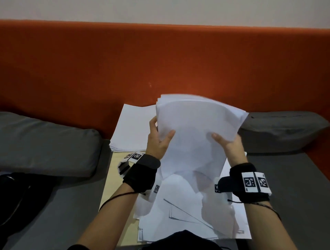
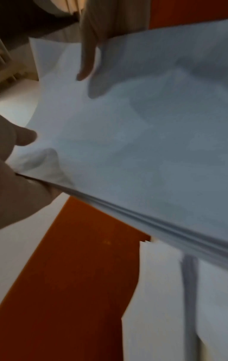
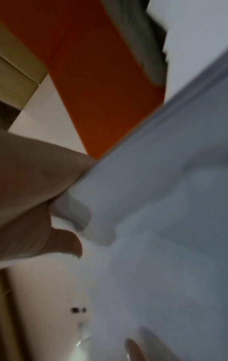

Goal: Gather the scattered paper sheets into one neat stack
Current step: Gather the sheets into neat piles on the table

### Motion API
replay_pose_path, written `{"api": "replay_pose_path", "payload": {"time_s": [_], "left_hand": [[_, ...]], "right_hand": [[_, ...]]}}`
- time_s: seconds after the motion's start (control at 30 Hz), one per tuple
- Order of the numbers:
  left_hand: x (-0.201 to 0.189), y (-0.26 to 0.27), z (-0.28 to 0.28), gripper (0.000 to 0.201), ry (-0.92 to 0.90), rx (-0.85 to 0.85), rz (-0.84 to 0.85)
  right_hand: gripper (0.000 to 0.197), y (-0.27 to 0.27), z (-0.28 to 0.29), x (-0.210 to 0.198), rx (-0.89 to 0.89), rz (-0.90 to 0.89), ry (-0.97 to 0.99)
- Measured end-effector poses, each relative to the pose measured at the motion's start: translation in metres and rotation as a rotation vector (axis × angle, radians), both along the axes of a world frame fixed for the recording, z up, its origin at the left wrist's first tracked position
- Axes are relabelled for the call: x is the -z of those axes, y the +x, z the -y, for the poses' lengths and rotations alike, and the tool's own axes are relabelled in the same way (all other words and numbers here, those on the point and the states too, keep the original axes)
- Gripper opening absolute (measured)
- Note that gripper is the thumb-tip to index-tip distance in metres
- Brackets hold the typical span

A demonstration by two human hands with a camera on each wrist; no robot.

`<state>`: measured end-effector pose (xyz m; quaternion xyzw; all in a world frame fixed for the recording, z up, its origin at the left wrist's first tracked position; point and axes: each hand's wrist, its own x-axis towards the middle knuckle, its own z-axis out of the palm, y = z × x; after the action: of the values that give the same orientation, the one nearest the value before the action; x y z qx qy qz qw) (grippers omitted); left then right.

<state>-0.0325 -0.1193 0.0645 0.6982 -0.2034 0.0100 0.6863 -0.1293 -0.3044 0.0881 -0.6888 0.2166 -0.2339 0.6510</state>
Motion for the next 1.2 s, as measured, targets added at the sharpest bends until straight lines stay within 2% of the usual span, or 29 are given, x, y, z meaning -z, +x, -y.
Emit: {"api": "replay_pose_path", "payload": {"time_s": [0.1, 0.17, 0.27, 0.37, 0.47, 0.57, 0.7, 0.77, 0.8, 0.83, 0.93, 1.07, 1.2], "left_hand": [[0.020, 0.000, 0.001, 0.055, 0.202, 0.038, -0.105], [0.034, 0.001, 0.002, 0.048, 0.308, 0.081, -0.153], [0.052, 0.006, 0.001, 0.037, 0.439, 0.197, -0.252], [0.074, 0.007, 0.004, 0.036, 0.636, 0.274, -0.390], [0.087, 0.000, 0.010, 0.042, 0.812, 0.351, -0.472], [0.093, -0.005, 0.019, 0.046, 0.831, 0.392, -0.528], [0.095, -0.004, 0.026, 0.045, 0.925, 0.395, -0.498], [0.095, -0.001, 0.027, 0.040, 0.986, 0.417, -0.450], [0.096, 0.001, 0.027, 0.030, 1.007, 0.423, -0.443], [0.094, 0.001, 0.026, 0.009, 1.030, 0.436, -0.420], [0.098, 0.002, 0.026, 0.043, 1.056, 0.432, -0.366], [0.098, 0.000, 0.024, 0.042, 1.079, 0.463, -0.320], [0.097, -0.002, 0.023, 0.044, 1.073, 0.471, -0.286]], "right_hand": [[0.027, 0.004, -0.001, 0.035, -0.051, -0.242, -0.013], [0.021, 0.007, 0.004, 0.049, 0.021, -0.272, -0.029], [0.024, 0.007, 0.023, 0.057, 0.128, -0.314, -0.123], [0.028, -0.002, 0.044, 0.067, 0.158, -0.478, -0.218], [0.028, -0.024, 0.055, 0.084, 0.188, -0.733, -0.219], [0.033, -0.040, 0.054, 0.107, 0.184, -0.944, -0.219], [0.039, -0.042, 0.042, 0.113, 0.191, -1.156, -0.309], [0.039, -0.038, 0.041, 0.112, 0.164, -1.162, -0.310], [0.039, -0.035, 0.040, 0.110, 0.143, -1.157, -0.306], [0.038, -0.034, 0.040, 0.110, 0.126, -1.139, -0.316], [0.038, -0.033, 0.034, 0.113, 0.131, -1.100, -0.312], [0.040, -0.030, 0.025, 0.113, 0.175, -1.180, -0.308], [0.037, -0.030, 0.030, 0.115, 0.139, -1.151, -0.278]]}}
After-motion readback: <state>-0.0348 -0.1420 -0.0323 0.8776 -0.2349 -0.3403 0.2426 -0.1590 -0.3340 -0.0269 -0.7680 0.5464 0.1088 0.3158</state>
